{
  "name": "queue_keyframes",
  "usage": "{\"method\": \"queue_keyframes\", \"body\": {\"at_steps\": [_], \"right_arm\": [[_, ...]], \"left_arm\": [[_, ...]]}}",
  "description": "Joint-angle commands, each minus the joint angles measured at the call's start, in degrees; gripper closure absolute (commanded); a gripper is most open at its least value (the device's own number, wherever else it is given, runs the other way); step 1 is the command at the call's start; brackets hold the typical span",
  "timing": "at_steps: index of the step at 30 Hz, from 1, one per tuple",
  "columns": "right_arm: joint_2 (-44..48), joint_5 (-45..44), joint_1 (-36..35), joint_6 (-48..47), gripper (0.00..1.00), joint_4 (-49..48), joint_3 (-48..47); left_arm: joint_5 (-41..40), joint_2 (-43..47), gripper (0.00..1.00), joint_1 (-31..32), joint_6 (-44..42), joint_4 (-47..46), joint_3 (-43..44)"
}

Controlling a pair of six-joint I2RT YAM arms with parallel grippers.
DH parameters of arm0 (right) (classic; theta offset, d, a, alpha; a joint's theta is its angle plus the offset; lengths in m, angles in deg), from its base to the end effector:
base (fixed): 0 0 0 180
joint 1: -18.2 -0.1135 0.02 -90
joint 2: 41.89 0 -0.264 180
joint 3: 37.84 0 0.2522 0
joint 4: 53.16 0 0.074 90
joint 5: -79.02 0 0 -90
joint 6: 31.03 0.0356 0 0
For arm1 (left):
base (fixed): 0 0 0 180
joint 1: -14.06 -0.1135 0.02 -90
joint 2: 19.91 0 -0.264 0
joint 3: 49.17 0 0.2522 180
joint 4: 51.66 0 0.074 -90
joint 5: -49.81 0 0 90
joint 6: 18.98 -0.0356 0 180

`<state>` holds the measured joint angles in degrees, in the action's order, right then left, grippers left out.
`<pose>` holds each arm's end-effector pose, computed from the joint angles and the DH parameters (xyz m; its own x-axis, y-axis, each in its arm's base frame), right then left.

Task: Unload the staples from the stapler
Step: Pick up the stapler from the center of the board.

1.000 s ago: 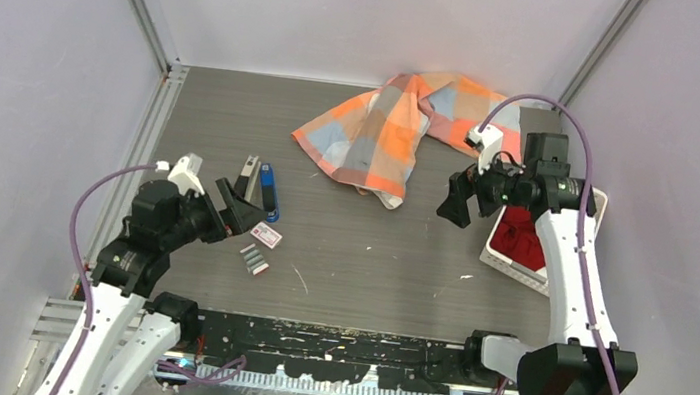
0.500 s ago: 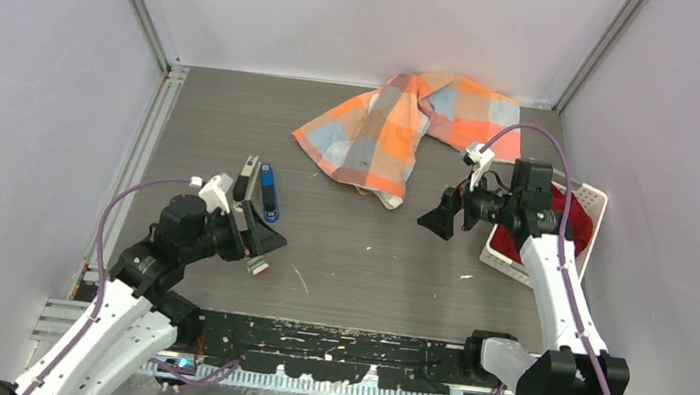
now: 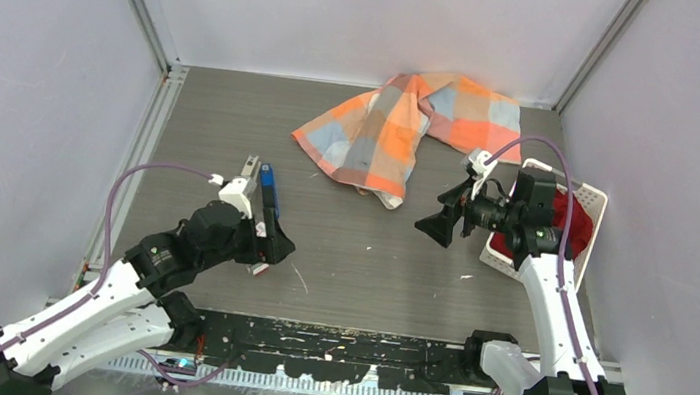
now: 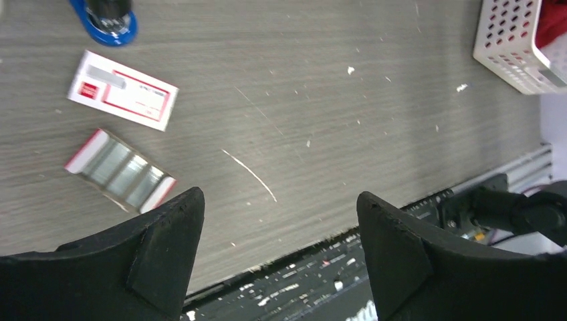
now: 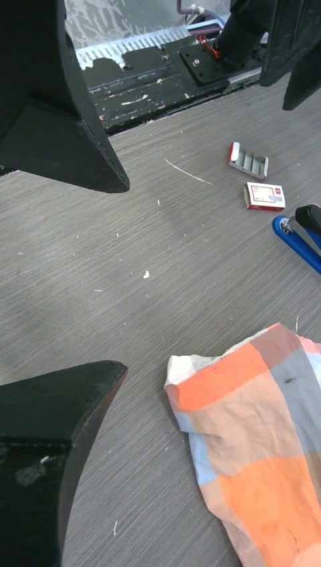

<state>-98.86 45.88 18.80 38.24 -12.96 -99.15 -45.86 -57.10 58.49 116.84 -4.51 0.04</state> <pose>0.2036 0.0277 0.2992 -0.3097 -0.1903 -0.9316 -0.8366 0.5201 0.1719 0.1066 -0.0996 0.2626 -0.7446 -0.2694 -0.6107 0.1506 0.8235 -0.5469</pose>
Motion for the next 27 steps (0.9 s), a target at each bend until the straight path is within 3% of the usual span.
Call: {"method": "queue_keyframes", "body": {"at_steps": [1,12,27], "right_arm": [[1.1,0.3,0.2,0.2,0.00,-3.2,0.1],[2.4,-2.2,0.2,-0.8,0.00,-3.3,1.2],[0.9,-3.0,0.3,-2.8,0.00,-3.4,2.3]], "left_arm": [[-7.9,0.1,0.16,0.3,-4.8,-0.9,2.5],[-13.1,-6.8,0.16,0.2,-8.9,0.8,5.9],[-10.6,-4.6,0.18,0.2,-11.4,-4.0,1.7]]}}
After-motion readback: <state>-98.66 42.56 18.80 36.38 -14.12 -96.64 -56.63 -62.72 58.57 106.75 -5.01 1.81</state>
